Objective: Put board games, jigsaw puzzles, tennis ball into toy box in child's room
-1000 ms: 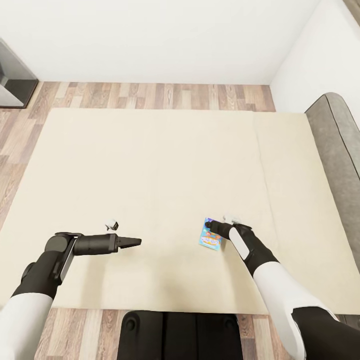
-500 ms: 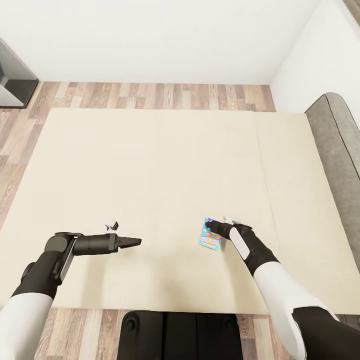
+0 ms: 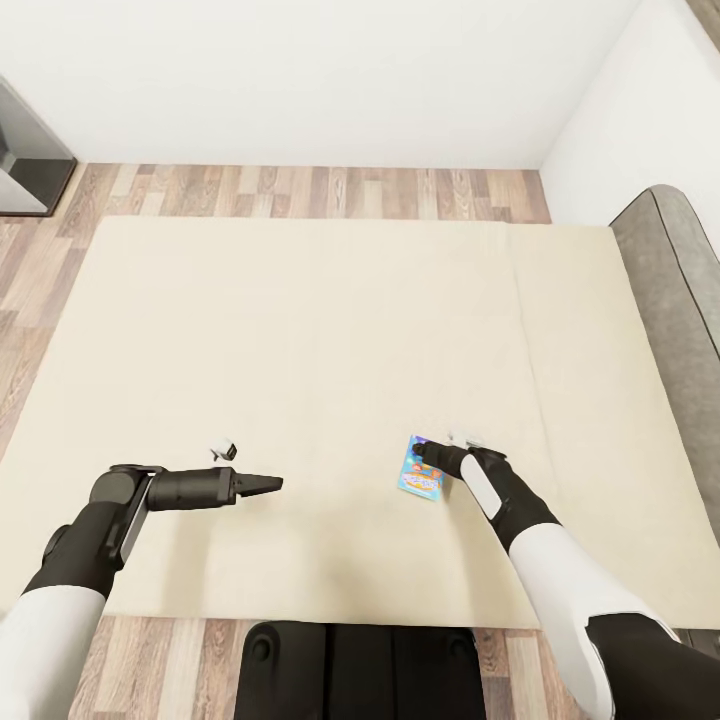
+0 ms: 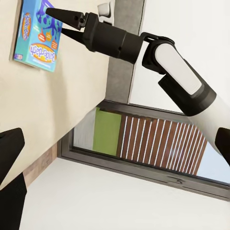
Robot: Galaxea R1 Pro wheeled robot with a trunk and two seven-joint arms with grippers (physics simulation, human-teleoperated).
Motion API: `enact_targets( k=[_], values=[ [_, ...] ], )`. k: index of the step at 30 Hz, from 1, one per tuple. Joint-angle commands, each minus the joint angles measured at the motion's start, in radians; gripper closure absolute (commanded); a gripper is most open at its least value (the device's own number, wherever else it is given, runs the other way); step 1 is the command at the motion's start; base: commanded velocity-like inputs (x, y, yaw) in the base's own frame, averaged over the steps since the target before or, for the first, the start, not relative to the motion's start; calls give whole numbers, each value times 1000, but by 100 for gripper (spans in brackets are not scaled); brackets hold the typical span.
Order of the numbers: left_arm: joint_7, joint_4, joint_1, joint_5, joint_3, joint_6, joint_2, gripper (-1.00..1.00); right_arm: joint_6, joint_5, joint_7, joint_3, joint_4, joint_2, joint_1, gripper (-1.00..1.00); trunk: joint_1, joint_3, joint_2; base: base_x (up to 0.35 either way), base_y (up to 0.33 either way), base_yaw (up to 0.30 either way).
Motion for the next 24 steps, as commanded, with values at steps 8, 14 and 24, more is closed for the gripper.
enact_targets(
  k=[8,14,24],
  values=[
    [-6,-1,0,-4,1,10,0,-100,4,-13,-7,3,-1,-2,0,-100,1,-10,-2,0,0,0],
    [-6,-1,0,-4,1,10,0,-100,4,-14,-7,3,-2,-2,0,-100,1,-19,-2,0,0,0],
    [-6,0,0,-4,1,10,0,-100,3,-12,-7,4,-2,0,0,-100,1,-23,-2,0,0,0]
  ],
)
